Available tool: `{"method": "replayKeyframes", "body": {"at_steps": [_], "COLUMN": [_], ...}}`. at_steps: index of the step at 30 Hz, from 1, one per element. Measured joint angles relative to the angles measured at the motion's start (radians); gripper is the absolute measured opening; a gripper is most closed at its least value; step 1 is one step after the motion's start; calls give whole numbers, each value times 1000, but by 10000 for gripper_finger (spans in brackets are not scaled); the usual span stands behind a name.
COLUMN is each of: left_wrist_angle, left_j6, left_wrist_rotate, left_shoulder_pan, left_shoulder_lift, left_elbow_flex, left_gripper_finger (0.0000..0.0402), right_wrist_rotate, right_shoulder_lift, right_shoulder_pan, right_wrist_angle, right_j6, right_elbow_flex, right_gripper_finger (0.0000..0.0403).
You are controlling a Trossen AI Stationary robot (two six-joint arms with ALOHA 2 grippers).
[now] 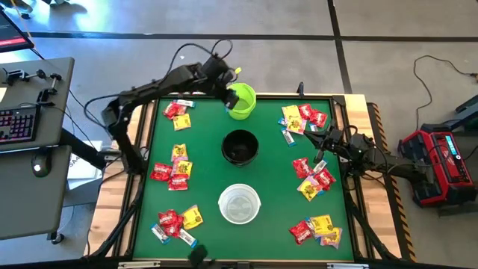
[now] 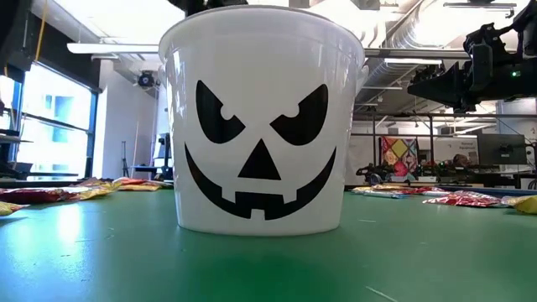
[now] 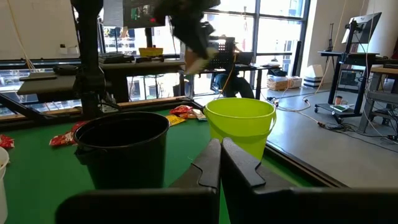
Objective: Sort candy by brand, put in halloween buckets
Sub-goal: Put the white chocolate into the green bucket
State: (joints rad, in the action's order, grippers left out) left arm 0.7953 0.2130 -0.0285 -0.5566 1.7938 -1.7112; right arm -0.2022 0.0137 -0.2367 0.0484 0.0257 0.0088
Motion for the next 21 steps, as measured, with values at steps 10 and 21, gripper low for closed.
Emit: {"method": "replayKeyframes", "body": {"at_steps": [10,21], "left_wrist_angle": [-97,-107], "left_j6": [-122,-145], "left_wrist_rotate": [7,8], "left_shoulder_pan": [-27,-32], "left_shoulder_lift": [161,266], "left_elbow_flex": [-76,-76], "left_gripper_finger": [105,105], "right_wrist_rotate": [0,0], "right_shoulder_lift": [0,0], "right_shoulder_pan": [0,0], "right_wrist_angle": [0,0], "right_j6": [0,0], "right_elbow_flex": [0,0], "right_gripper_finger": [0,0]}}
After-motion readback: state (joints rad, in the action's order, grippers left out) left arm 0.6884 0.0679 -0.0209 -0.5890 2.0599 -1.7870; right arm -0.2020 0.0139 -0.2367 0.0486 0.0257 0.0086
